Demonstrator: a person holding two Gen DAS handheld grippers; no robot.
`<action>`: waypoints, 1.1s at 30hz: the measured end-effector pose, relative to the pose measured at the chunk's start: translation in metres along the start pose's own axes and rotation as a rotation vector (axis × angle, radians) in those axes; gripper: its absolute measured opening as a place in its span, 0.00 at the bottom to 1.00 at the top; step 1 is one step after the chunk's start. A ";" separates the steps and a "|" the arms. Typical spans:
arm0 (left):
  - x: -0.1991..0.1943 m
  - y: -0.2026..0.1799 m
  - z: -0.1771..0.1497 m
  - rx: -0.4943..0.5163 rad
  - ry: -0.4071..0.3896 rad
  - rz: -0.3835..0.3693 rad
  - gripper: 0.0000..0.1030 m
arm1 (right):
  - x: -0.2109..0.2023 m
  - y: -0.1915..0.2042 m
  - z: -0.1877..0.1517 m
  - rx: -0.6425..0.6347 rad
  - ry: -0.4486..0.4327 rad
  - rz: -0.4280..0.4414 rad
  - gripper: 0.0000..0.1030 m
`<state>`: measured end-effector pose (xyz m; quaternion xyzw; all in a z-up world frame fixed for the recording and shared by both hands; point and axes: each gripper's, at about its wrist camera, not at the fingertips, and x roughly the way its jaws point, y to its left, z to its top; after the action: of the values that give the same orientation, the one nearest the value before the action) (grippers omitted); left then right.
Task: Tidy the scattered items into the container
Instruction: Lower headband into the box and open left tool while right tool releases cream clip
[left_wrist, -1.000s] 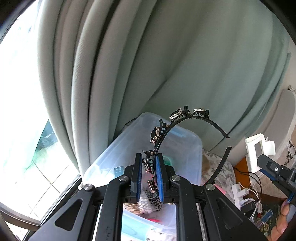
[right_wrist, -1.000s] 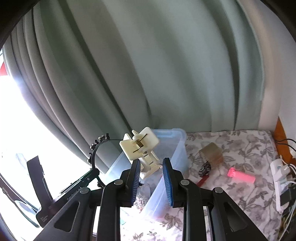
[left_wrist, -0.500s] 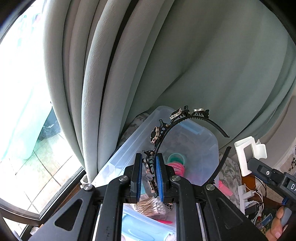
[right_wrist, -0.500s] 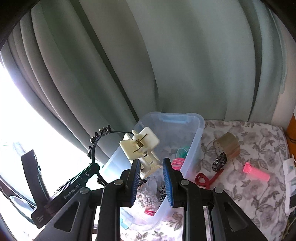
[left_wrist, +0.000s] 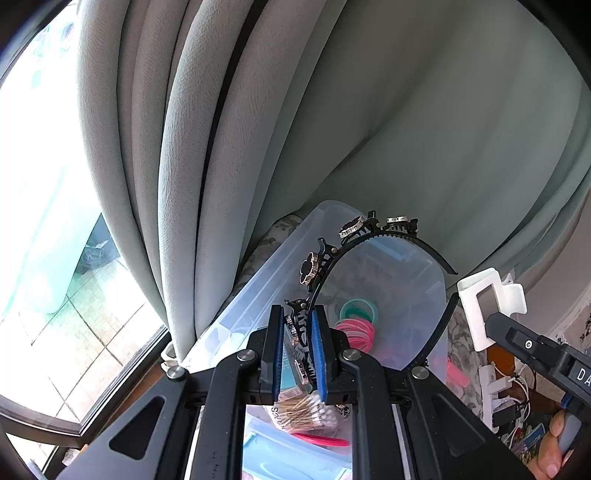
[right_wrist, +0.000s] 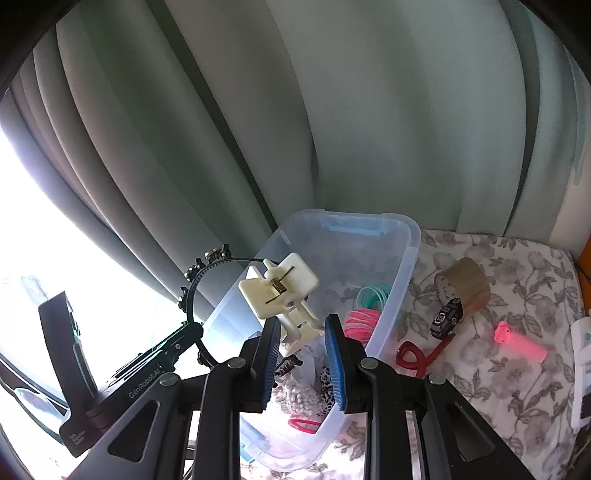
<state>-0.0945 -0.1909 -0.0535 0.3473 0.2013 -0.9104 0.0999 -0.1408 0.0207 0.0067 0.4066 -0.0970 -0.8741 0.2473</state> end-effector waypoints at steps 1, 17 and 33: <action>0.000 -0.002 -0.001 0.000 0.004 0.000 0.15 | -0.001 0.001 0.000 -0.001 0.002 0.000 0.27; -0.017 -0.002 -0.003 0.009 0.032 -0.003 0.39 | 0.002 -0.004 0.000 0.000 0.015 -0.024 0.28; -0.039 -0.018 -0.009 0.023 0.029 0.018 0.52 | -0.014 -0.013 -0.006 0.034 -0.003 -0.018 0.28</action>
<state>-0.0658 -0.1694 -0.0282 0.3635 0.1893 -0.9065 0.1012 -0.1330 0.0390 0.0068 0.4104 -0.1087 -0.8751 0.2322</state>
